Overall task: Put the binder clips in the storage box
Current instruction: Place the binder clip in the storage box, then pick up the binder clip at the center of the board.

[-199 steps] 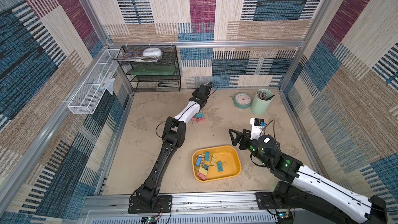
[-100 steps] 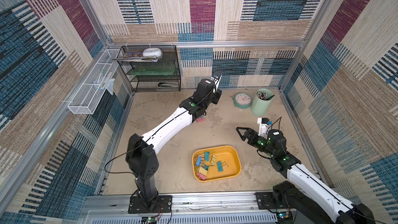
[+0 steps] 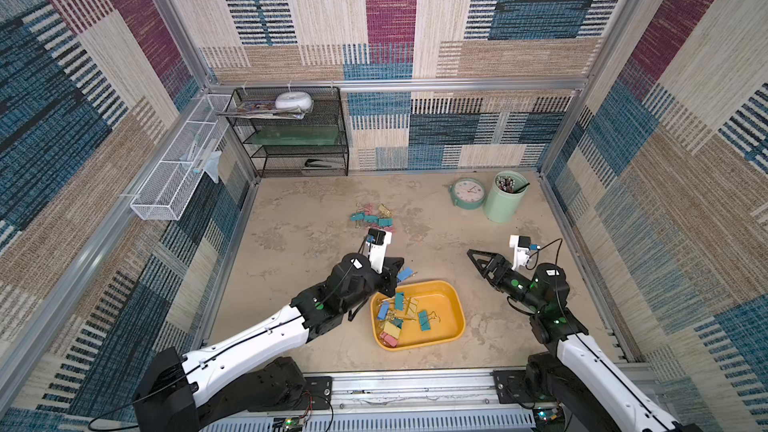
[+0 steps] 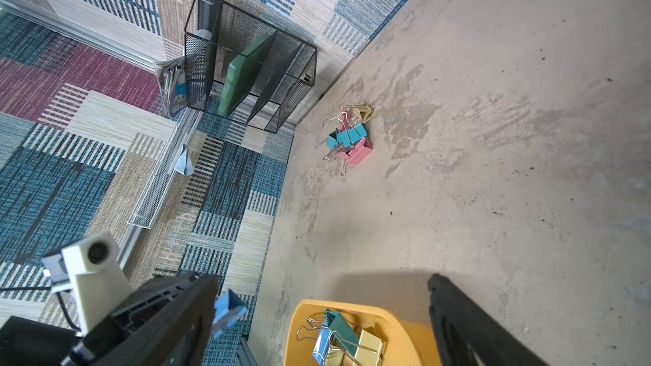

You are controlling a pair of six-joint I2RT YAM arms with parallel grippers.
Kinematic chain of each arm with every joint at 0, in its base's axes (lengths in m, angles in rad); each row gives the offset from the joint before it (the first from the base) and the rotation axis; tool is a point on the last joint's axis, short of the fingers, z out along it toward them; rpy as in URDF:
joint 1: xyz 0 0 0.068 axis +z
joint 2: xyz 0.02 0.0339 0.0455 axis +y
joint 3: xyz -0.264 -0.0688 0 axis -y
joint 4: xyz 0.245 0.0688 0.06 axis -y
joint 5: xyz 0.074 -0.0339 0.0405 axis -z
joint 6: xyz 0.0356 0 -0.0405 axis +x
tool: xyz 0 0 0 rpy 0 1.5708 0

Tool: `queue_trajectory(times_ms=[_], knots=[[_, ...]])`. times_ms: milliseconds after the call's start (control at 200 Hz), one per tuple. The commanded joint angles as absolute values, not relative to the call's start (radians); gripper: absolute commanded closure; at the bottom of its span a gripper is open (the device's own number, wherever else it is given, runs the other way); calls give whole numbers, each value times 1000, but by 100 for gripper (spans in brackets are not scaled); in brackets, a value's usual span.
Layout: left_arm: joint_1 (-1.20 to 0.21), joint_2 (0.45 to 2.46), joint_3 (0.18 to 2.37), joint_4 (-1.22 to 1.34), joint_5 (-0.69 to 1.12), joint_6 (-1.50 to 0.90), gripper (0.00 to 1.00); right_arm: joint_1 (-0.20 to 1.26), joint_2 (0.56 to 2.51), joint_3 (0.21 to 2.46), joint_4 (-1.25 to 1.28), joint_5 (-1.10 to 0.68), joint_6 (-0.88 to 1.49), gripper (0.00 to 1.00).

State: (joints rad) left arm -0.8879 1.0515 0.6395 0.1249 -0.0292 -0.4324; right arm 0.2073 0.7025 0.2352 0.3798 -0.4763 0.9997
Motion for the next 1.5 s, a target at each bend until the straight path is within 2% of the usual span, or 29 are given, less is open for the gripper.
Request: queue_trajectory(times_ms=[0, 175, 386, 531, 721, 821, 891, 1057, 1152, 1262, 1497], knots=[[-941, 1060, 576, 170, -14, -516, 100, 208, 682, 235, 340, -484, 984, 3], [-1053, 1133, 481, 293, -74, -512, 100, 215, 668, 221, 329, -486, 986, 3], [-1088, 1315, 484, 425, -95, -496, 100, 294, 686, 271, 293, -447, 940, 3], [-1088, 1271, 476, 453, -112, -473, 77, 377, 724, 333, 240, -390, 887, 3], [-1059, 1000, 526, 205, -289, -354, 54, 507, 877, 469, 224, -315, 805, 3], [-958, 842, 573, 17, -403, -345, 54, 574, 1020, 572, 239, -297, 764, 3], [-814, 773, 586, -82, -431, -388, 55, 621, 1143, 676, 223, -286, 719, 3], [-382, 802, 502, -30, -209, -540, 55, 665, 1471, 940, 135, -199, 627, 9], [-258, 887, 437, 74, -73, -625, 53, 667, 1634, 1084, 99, -154, 555, 16], [-227, 918, 375, 166, 33, -640, 43, 666, 1794, 1243, 63, -119, 494, 16], [-227, 879, 288, 307, 114, -596, 6, 629, 2091, 1547, -8, -118, 464, 22]])
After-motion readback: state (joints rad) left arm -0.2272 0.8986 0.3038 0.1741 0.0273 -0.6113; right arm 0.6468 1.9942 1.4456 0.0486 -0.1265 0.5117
